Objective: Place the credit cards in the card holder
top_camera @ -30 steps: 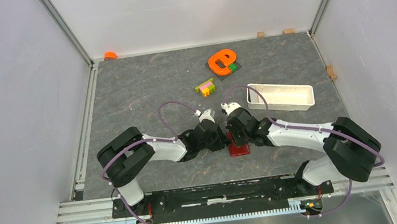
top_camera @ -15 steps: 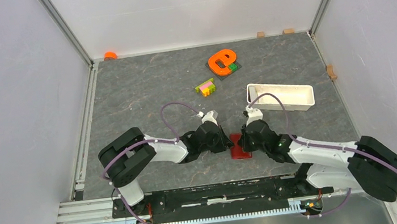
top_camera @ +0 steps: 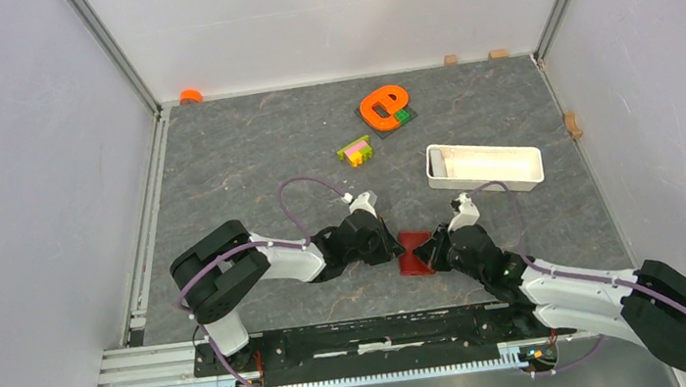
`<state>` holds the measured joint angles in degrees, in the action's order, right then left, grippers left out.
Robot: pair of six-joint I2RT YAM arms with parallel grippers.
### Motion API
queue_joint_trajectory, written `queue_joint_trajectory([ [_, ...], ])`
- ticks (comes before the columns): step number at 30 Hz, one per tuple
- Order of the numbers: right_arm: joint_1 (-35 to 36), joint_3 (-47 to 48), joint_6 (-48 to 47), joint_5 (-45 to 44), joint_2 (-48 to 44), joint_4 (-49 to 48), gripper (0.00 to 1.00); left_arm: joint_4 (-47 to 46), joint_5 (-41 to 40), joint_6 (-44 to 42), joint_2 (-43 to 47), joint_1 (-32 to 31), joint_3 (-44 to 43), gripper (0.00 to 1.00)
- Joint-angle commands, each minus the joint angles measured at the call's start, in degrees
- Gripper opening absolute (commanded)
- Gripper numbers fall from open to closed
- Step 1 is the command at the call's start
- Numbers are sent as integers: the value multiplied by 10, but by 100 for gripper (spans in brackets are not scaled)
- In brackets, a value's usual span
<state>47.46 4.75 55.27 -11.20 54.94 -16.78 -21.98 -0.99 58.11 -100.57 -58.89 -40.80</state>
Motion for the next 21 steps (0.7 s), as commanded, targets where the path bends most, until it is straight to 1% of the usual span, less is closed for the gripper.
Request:
queue_joint_trajectory([
  [1,-31,-104,0,-8,-4,151,0,41,-21,3,-18,-2,9,19],
  [5,-68,-133,-4,26,0,108,0,45,-22,3,-18,-2,6,19],
  [9,-100,-146,-7,58,40,66,0,50,-23,2,-19,-2,3,18],
  [14,-132,-182,14,101,77,-1,0,55,-28,-1,-17,-1,3,18],
  [18,-155,-209,32,110,105,-48,0,65,-37,-8,-5,2,2,18],
  [21,-166,-224,38,133,136,-86,0,78,-36,-17,5,6,-2,18],
])
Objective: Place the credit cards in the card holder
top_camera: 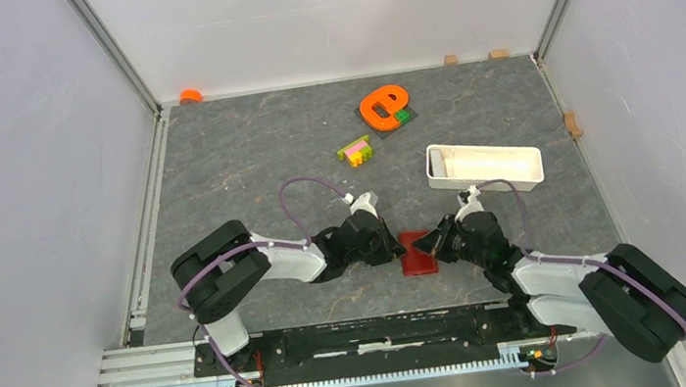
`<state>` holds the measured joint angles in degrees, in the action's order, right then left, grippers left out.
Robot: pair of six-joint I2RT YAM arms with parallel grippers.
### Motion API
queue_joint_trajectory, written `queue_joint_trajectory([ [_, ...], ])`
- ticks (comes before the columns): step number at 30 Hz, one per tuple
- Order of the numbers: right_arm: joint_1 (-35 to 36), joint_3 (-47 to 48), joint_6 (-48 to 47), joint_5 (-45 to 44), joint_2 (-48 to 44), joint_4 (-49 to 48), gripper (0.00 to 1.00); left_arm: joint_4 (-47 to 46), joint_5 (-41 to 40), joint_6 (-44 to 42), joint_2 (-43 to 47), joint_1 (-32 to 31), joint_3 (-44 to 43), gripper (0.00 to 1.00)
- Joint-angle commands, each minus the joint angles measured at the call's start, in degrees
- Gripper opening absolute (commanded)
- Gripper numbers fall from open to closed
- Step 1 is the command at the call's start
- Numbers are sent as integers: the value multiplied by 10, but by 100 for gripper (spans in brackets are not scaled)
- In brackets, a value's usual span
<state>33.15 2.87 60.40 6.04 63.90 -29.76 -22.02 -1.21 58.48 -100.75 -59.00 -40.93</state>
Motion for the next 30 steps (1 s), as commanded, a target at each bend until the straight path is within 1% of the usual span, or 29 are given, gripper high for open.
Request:
queue_joint_trajectory([
  [1,-26,-210,-10,-36,59,32,0,83,-34,-24,11,8,-4,18],
  [2,-28,-212,-11,-34,65,24,0,87,-34,-26,14,8,-6,18],
  [7,-28,-214,-7,-47,43,55,0,112,-34,-42,32,13,-20,18],
  [12,-28,-207,-22,-56,2,110,0,121,-23,-51,35,20,-31,18],
  [16,-16,-220,-16,-57,-36,117,0,115,-17,-50,31,21,-34,20],
  [19,17,-220,8,-89,-45,119,0,112,-13,-49,31,21,-35,20],
  [23,90,-219,55,-135,-46,122,0,113,-11,-51,36,21,-34,21],
  [25,113,-219,75,-151,-51,123,0,113,-12,-53,38,21,-33,21],
  [30,188,-200,126,-228,-49,168,0,116,-7,-54,44,23,-33,22],
])
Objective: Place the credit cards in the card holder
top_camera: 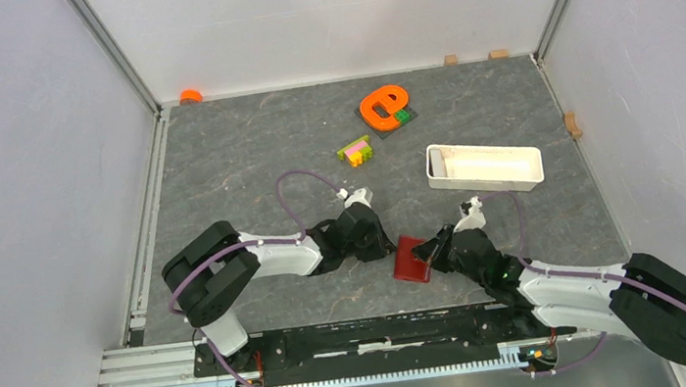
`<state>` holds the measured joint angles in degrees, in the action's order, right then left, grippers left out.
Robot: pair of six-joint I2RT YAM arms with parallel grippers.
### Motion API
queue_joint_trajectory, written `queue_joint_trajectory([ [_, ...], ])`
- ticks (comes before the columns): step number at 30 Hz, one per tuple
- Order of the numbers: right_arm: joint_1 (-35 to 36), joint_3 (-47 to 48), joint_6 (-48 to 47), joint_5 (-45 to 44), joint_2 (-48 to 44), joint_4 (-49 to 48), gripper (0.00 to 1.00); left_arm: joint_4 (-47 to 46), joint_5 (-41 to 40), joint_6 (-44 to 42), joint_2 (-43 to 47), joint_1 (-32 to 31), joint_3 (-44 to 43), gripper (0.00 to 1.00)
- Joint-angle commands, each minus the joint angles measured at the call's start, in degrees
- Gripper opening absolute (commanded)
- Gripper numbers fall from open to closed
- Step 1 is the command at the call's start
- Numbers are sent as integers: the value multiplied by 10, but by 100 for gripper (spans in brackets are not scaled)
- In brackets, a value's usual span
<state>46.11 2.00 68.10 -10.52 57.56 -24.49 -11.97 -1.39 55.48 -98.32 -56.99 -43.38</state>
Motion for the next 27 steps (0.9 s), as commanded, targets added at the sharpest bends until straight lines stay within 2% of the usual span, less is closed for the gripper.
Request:
queue_joint_trajectory([
  [1,69,-186,60,-78,23,120,0,17,-7,-25,21,2,-8,22],
  [9,134,-158,93,-93,128,60,0,26,10,-39,31,23,2,24],
  [15,163,-120,103,-78,263,-31,0,29,35,-65,70,46,25,29],
  [23,176,-43,54,-118,280,15,0,50,60,-129,138,64,72,36],
  [27,176,-38,46,-122,280,12,0,20,75,-137,175,39,109,38],
])
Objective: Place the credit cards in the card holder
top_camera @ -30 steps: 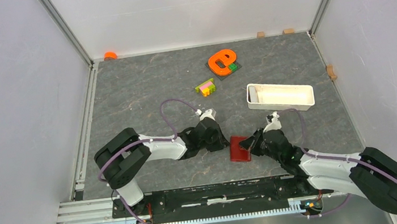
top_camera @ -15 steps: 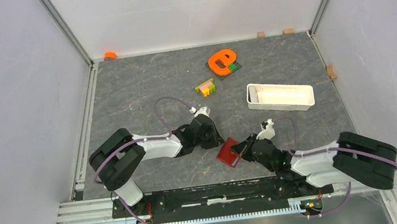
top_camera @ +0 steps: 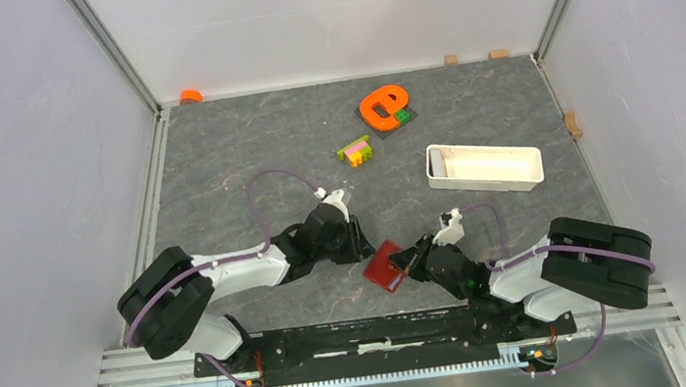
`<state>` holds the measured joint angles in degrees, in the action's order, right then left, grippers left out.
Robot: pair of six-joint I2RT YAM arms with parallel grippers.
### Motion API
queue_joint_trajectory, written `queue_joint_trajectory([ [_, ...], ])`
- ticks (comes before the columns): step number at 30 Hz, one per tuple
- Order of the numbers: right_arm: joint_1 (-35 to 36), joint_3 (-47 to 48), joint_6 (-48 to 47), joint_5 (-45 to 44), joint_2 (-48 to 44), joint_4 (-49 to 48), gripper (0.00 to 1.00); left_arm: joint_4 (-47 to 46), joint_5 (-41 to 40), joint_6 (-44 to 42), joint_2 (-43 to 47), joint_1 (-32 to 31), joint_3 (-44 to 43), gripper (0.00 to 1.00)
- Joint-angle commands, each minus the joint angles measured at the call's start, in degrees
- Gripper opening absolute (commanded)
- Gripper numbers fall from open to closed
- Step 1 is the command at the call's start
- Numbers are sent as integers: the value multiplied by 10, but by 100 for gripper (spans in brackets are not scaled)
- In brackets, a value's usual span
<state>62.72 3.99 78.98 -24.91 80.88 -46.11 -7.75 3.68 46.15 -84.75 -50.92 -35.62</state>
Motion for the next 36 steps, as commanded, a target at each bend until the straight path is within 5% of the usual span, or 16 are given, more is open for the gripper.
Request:
queue_joint_trajectory([
  [1,10,-58,-64,22,47,227,0,-28,22,-40,45,-34,35,39],
  [21,11,-51,-70,29,61,220,0,-46,-35,9,-37,-93,-19,42],
  [36,12,-50,-69,20,49,236,0,106,-126,-13,-103,-135,-85,34],
])
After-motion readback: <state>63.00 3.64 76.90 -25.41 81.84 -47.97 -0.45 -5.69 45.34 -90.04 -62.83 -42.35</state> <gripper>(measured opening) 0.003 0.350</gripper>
